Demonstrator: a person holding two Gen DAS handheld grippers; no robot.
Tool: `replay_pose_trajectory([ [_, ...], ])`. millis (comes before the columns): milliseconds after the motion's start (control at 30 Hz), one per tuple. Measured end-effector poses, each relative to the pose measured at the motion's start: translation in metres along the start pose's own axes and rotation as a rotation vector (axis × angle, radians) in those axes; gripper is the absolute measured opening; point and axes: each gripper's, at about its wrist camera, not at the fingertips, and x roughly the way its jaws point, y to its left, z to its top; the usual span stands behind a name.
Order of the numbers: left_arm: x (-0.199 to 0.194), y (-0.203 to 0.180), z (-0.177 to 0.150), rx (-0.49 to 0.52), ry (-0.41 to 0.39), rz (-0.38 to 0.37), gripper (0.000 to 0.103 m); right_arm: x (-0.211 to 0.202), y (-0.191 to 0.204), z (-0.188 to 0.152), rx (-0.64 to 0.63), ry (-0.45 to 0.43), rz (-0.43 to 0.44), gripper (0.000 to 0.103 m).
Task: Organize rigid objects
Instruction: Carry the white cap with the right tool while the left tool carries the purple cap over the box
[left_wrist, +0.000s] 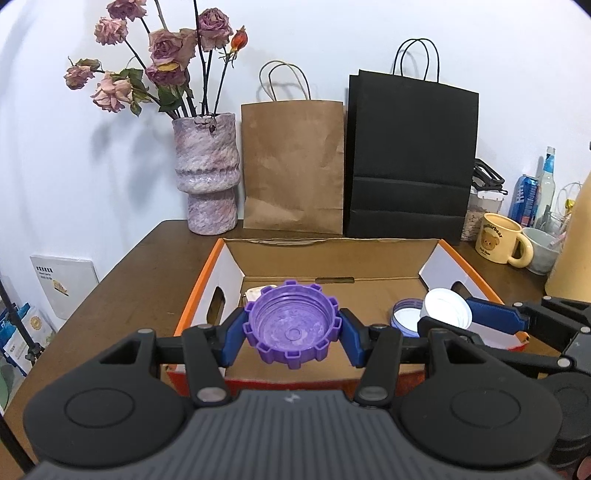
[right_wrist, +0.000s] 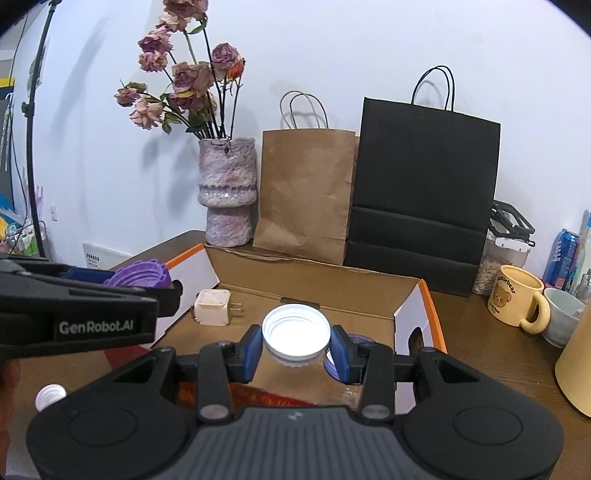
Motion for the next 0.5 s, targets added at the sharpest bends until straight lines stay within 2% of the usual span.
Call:
replay_pose_trajectory([
  [500,0.046,-0.002,0.016,-0.016,0.022,0.013,0.055,0.04,-0.013,0.007,0.003,0.01,0.004,0.039],
])
